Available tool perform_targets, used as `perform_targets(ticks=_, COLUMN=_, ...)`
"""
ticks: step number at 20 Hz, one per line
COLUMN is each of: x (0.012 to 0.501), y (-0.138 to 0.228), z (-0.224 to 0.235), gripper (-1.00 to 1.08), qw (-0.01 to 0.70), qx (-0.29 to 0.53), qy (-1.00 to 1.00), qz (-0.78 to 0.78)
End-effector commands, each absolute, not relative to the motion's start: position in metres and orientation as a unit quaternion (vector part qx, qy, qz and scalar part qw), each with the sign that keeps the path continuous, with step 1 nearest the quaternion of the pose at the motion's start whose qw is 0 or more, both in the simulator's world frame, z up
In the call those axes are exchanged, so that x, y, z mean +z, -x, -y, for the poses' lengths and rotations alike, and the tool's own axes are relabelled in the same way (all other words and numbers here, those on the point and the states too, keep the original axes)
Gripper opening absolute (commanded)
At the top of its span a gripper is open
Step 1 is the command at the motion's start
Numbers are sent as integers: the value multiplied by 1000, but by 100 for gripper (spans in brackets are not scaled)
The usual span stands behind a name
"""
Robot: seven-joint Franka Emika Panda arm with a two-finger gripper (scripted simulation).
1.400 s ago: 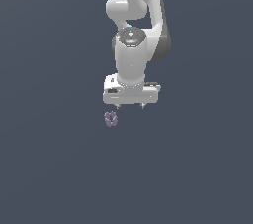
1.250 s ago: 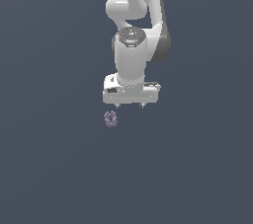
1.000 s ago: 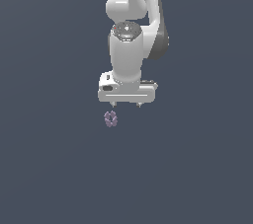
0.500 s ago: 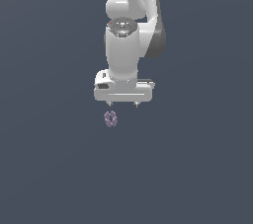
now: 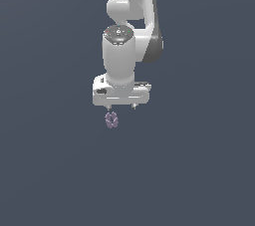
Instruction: Pick up the object and move it to a goal position.
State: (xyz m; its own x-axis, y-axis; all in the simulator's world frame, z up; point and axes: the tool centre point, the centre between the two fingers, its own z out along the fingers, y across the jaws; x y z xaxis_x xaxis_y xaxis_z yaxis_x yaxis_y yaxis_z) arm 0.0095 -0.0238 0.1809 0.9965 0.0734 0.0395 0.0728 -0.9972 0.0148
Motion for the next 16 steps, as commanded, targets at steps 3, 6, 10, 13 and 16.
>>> perform_targets(ticks=3, x=167, y=-7, z=34, gripper=100, qw=7, qx=16, qy=-997, qz=-71)
perform_targets(ticks=6, x=155, y=-4, z=42, gripper=100, qw=7, qx=13, qy=-995, qz=-101)
perform_targets(ticks=10, x=138, y=0, z=53, gripper=100, qw=6, qx=9, qy=-990, qz=-144)
perform_targets(ticks=13, x=127, y=3, z=61, gripper=100, qw=5, qx=6, qy=-985, qz=-172)
perform_targets(ticks=16, x=118, y=6, z=67, gripper=100, qw=3, qx=4, qy=-981, qz=-196)
